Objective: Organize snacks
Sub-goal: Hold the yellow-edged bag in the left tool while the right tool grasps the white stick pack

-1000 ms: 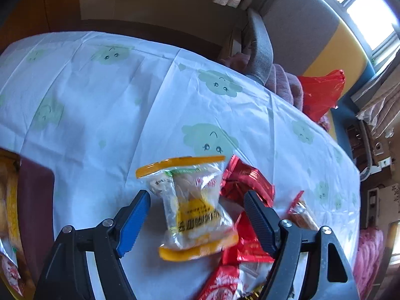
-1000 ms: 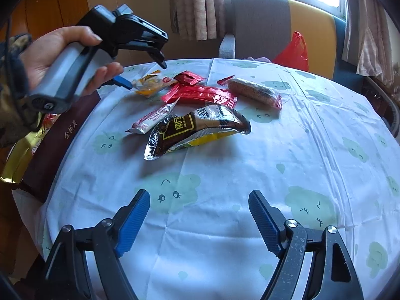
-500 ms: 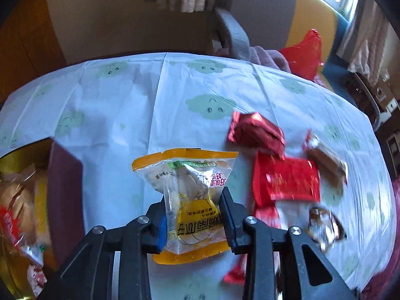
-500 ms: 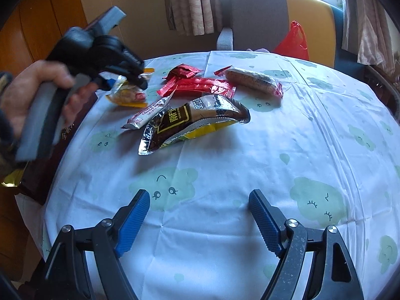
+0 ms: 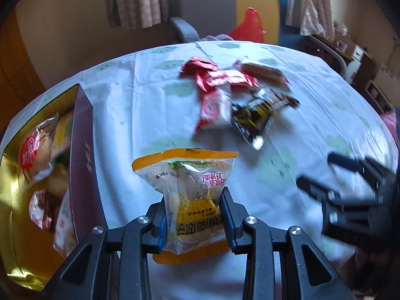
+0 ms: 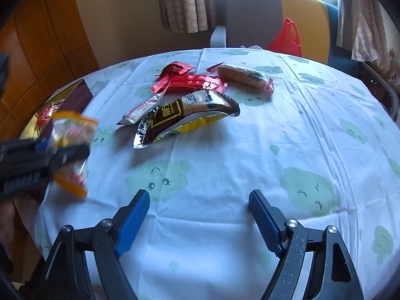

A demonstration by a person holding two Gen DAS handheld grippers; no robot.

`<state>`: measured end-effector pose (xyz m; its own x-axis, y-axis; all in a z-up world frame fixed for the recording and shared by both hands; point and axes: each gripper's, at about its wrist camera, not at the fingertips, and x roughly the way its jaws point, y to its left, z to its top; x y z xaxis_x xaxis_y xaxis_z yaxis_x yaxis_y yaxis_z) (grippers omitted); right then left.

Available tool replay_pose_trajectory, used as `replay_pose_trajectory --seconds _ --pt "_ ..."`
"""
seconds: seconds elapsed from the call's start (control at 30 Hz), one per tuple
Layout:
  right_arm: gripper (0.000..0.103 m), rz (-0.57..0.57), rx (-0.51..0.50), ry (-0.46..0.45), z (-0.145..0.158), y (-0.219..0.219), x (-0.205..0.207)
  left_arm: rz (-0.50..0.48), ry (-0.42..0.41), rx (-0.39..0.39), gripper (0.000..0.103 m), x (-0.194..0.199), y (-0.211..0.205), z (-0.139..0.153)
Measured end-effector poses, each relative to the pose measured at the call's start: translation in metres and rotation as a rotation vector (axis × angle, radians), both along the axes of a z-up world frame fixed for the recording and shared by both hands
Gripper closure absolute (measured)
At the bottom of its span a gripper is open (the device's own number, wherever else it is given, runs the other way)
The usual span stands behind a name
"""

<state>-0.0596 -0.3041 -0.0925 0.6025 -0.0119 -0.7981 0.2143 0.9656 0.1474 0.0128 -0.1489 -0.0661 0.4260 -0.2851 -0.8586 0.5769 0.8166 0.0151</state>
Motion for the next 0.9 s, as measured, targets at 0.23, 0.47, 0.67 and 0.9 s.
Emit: replay_pose_trajectory --seconds 0.23,0.47,0.67,0.9 --pt "0.021 -0.028 -0.072 0.004 0.009 0.004 -0.005 0.025 -0.004 -0.042 0.065 -0.002 0.009 -0.011" --pt "0.021 -0.019 -0.136 -0.023 0.022 0.017 -0.008 0.026 -0.028 -0.043 0.063 -0.005 0.01 -0.015" --pt "0.021 -0.008 -0.164 -0.04 0.03 0.025 -0.008 0.029 -0.038 -0.047 0.063 -0.006 0.011 -0.016" --pt "0.021 0.003 -0.182 -0.049 0.035 0.031 -0.008 0.03 -0.043 -0.054 0.063 -0.007 0.012 -0.016"
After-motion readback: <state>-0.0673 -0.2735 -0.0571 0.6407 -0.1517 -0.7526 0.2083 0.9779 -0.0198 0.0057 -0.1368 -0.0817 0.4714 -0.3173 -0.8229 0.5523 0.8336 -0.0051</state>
